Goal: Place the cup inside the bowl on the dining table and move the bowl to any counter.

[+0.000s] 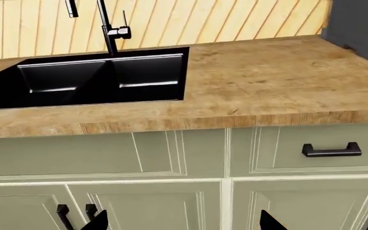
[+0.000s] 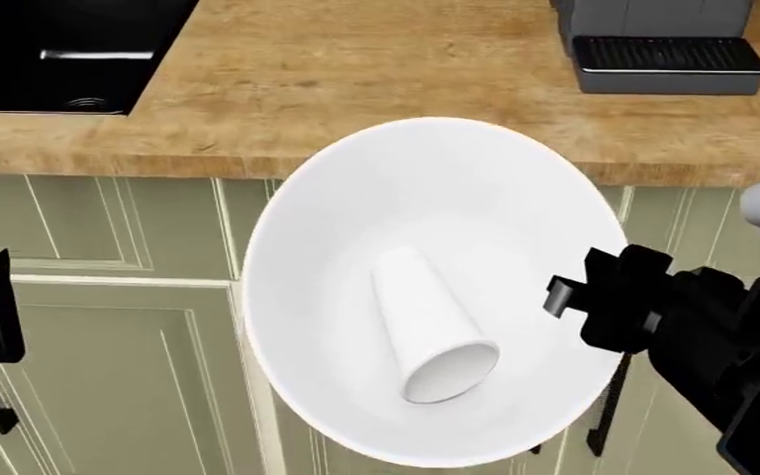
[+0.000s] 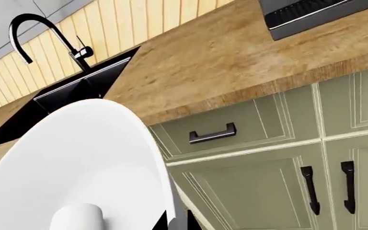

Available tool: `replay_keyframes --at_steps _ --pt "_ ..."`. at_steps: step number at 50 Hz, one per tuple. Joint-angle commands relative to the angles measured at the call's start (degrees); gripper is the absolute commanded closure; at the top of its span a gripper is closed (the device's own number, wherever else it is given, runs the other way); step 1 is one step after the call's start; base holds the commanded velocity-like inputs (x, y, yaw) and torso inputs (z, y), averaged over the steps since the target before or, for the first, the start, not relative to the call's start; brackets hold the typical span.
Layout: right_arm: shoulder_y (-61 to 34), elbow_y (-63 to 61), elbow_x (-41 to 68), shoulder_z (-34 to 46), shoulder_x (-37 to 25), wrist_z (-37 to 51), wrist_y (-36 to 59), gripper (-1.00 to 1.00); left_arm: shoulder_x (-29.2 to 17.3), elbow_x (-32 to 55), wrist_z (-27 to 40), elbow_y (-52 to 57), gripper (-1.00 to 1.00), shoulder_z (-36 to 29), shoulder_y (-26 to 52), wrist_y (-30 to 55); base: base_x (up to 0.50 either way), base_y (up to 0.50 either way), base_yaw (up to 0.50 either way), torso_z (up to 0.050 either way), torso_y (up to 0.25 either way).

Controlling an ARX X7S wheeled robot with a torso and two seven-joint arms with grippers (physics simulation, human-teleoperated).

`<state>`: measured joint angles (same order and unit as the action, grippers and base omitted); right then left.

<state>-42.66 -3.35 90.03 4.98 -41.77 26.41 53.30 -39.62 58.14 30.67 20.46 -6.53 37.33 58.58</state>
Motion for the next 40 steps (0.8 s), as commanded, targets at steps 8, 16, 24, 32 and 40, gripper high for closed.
replay_keyframes --at_steps 8,16,24,32,40 --pt "0.38 -0.25 0.08 -0.42 -0.16 -0.43 -0.66 1.0 -0.85 0.6 -0.17 0.23 -1.0 0.65 -0.76 -0.29 0.5 0.1 0.0 0.0 0.003" --pt "0.54 -0.21 -0.09 -0.21 -0.19 -0.56 -0.72 1.0 -0.92 0.78 -0.03 0.29 -1.0 0.64 -0.66 -0.22 0.5 0.1 0.0 0.0 0.001" --pt "0.11 0.23 -0.23 0.09 -0.09 -0.65 -0.7 1.0 -0.66 0.53 -0.07 0.0 -1.0 0.23 -0.54 -0.46 0.5 0.1 0.0 0.0 0.001" --pt "0.24 -0.11 0.28 -0.09 -0.37 -0.1 -0.65 1.0 -0.71 0.55 0.08 0.04 -1.0 0.41 -0.82 -0.76 0.5 0.1 0.0 0.0 0.001" --pt "0.53 -0.27 0.29 -0.09 -0.44 -0.05 -0.79 1.0 -0.67 0.72 0.23 -0.03 -1.0 0.25 -0.45 -0.59 0.5 0.1 0.0 0.0 0.001"
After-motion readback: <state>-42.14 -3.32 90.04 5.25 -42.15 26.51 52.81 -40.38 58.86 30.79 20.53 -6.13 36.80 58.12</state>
